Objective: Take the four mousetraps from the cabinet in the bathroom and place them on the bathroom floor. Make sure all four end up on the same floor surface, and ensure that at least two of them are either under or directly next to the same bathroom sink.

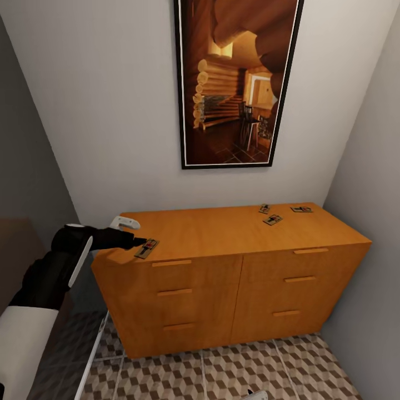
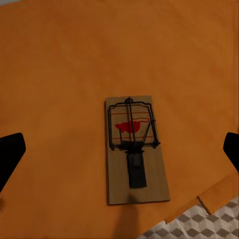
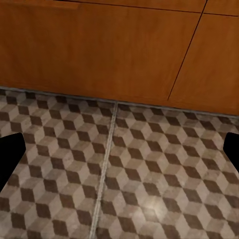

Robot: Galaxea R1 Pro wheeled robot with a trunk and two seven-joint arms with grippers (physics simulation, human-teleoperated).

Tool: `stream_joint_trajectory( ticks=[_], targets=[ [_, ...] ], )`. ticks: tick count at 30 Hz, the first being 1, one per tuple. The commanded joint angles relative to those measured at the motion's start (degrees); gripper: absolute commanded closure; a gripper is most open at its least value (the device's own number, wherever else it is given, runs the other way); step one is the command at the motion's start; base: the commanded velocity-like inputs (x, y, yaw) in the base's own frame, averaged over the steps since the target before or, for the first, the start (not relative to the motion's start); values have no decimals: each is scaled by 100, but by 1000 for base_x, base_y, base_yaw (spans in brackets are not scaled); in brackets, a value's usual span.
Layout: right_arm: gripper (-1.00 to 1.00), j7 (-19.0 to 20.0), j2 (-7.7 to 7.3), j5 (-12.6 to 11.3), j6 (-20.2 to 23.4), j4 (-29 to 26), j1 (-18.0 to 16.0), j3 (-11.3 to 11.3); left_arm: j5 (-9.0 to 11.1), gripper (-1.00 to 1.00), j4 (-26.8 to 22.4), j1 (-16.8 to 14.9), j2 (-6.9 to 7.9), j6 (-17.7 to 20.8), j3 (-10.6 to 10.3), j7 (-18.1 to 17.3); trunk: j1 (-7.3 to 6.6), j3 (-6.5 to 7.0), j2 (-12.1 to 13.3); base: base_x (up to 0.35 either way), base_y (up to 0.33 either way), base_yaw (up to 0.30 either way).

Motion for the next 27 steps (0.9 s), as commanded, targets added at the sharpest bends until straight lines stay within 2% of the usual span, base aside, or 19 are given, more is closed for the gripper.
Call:
stream_joint_trajectory(
  ticks=[1,8,14,18,27],
  targets=[
    [-100,-59,0,45,-10,5,-4,22,-57,-100,-37,-5,4,28,-21,-39,0,-6,-3,0,0,0],
    [-100,-59,1,45,-13,5,-4,22,-233,-100,-191,-7,18,87,-77,-39,0,-6,-3,0,0,0],
    [-100,-59,0,43,-11,5,-4,22,-558,-100,-281,-5,15,108,-110,-39,0,-6,-3,0,0,0],
    [-100,-59,1,44,-11,5,-4,22,-776,-100,-322,-5,14,118,-219,-39,0,-6,-3,0,0,0],
    [-100,-59,1,45,-9,5,-4,22,-942,-100,-342,-5,13,122,-328,-39,0,-6,-3,0,0,0]
  ],
)
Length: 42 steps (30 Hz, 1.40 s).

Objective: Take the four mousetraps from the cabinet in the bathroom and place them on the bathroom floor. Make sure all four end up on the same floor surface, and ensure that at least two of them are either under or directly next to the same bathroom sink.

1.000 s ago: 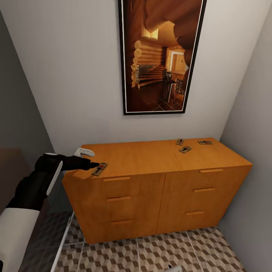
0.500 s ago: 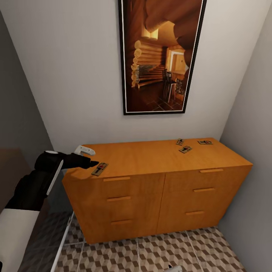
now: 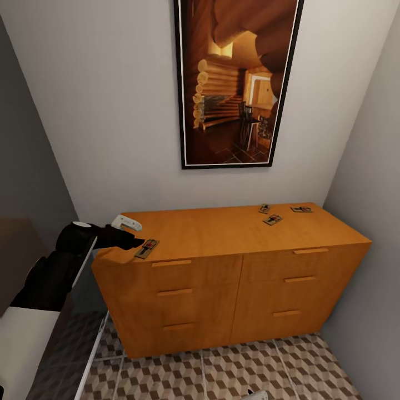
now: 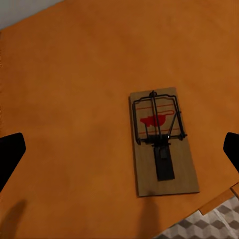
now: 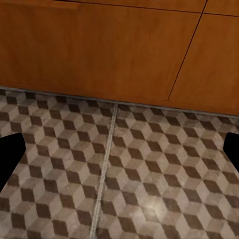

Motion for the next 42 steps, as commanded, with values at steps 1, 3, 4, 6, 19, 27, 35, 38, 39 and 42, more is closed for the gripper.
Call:
stream_joint_trajectory(
  ticks=[1,3,4,6,19,27,35,38,39,42],
  targets=[
    [-100,-59,0,45,-9,5,-4,22,-65,-100,-5,-5,2,10,-10,-50,0,-6,-3,0,0,0],
    [-100,-59,0,45,-9,5,-4,22,-71,-100,-4,-5,2,8,-14,-50,0,-6,-3,0,0,0],
    [-100,-59,0,45,-9,5,-4,22,-74,-100,-3,-5,3,9,-16,-50,0,-6,-3,0,0,0],
    [-100,-59,0,45,-9,5,-4,22,-77,-100,-3,-5,3,9,-18,-50,0,-6,-3,0,0,0],
    [-100,-59,0,45,-9,5,-4,22,-89,-100,-2,-5,2,9,-203,-50,0,-6,-3,0,0,0],
    [-100,-59,0,42,-6,5,-4,22,-91,-100,3,-5,3,13,-324,-50,0,-6,-3,0,0,0],
    [-100,-59,0,44,-7,5,-4,22,-91,-100,11,-5,-1,14,-344,-50,0,-6,-3,0,0,0],
    [-100,-59,0,44,-7,5,-4,22,-91,-100,13,-5,-3,14,-345,-50,0,-6,-3,0,0,0],
    [-100,-59,0,44,-7,5,-4,22,-91,-100,14,-5,-4,14,-346,-50,0,-6,-3,0,0,0],
    [-100,-59,0,45,-7,5,-4,22,-91,-100,23,-5,-5,14,-350,-50,0,-6,-3,0,0,0]
  ],
)
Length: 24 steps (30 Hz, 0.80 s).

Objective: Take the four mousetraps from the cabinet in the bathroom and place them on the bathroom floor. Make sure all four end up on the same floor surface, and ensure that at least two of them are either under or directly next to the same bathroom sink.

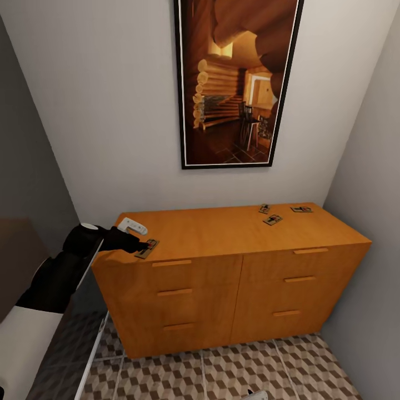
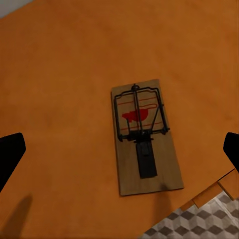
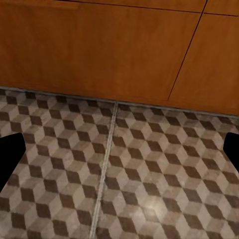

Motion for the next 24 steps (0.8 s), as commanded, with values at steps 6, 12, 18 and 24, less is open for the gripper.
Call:
stream_joint_trajectory(
  ticks=[6,12,18,24],
  targets=[
    [-100,-59,0,45,-7,5,-4,22,-60,-100,10,-5,3,10,-12,-50,0,-6,-3,0,0,0],
    [-100,-59,0,44,-7,5,-4,22,-60,-100,26,-6,3,10,-80,-50,0,-6,-3,0,0,0],
    [-100,-59,0,44,-7,5,-4,22,-59,-100,34,-5,0,10,-196,-43,0,-6,-3,0,0,0],
    [-100,-59,-1,44,-8,5,-4,22,-59,-100,48,-5,-5,10,-227,-42,0,-6,-3,0,0,0]
  ],
)
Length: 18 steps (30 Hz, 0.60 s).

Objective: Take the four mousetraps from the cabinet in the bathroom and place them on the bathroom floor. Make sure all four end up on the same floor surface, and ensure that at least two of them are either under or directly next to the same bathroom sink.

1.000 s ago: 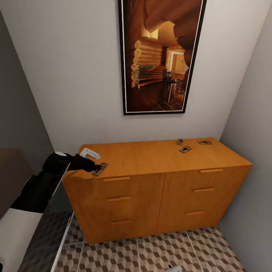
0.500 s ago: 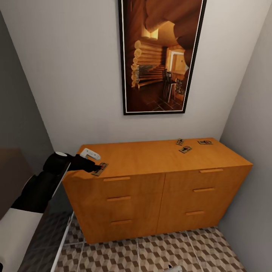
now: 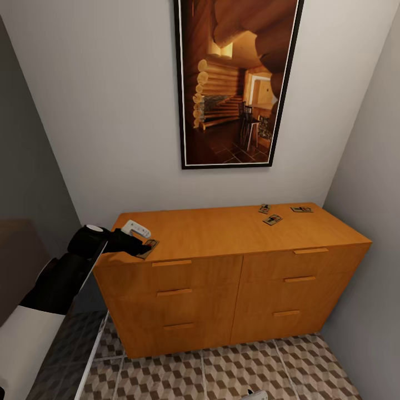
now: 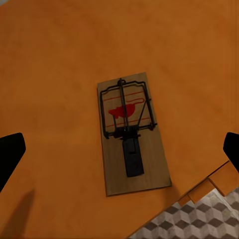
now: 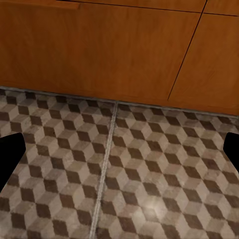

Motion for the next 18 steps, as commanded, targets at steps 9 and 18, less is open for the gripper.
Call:
stream_joint_trajectory(
  ticks=[9,18],
  targets=[
    [-100,-59,-2,45,-11,5,-4,22,-55,-100,19,-5,2,10,-13,-50,0,-6,-3,0,0,0],
    [-100,-59,-3,45,-11,5,-4,22,-53,-100,25,-5,3,10,-13,-50,0,-6,-3,0,0,0]
  ],
)
